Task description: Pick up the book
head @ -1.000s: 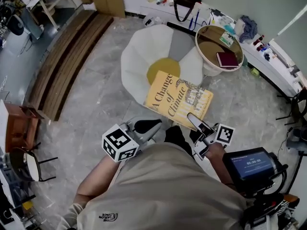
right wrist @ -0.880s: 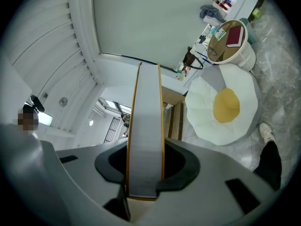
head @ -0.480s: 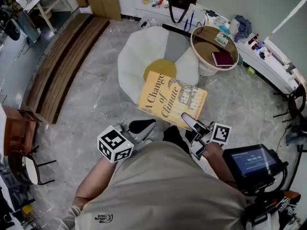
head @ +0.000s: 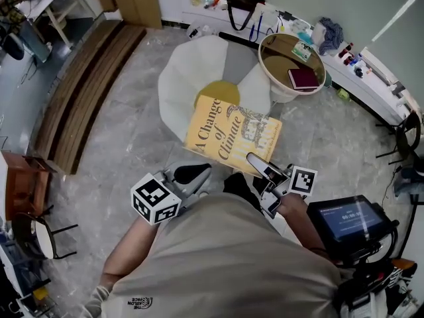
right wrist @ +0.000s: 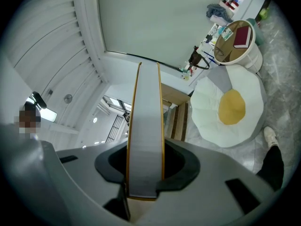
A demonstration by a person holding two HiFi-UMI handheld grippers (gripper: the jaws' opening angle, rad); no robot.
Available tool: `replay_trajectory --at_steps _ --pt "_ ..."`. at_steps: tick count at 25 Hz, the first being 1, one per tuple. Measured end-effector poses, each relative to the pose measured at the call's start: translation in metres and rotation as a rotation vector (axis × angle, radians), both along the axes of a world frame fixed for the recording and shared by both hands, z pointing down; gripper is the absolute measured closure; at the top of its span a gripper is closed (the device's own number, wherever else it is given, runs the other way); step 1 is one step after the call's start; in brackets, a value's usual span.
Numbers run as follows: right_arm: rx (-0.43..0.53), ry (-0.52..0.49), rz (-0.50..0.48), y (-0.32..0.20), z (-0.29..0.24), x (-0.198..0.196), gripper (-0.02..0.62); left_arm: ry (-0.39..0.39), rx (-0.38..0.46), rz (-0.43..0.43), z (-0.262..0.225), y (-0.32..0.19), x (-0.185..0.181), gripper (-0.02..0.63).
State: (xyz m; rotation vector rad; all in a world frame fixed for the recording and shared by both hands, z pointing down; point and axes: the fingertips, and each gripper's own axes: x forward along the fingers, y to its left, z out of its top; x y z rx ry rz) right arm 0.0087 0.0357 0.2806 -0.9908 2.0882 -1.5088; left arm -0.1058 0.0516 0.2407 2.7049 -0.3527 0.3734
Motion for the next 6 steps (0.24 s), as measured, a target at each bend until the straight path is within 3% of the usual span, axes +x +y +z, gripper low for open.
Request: replay_trajectory --at_steps 6 --pt "0.008 -0.021 0.013 -0.0014 0.0022 -0.0011 0.453 -0.007 -0.004 0.009 0.0066 -0.0037 0.0001 0.598"
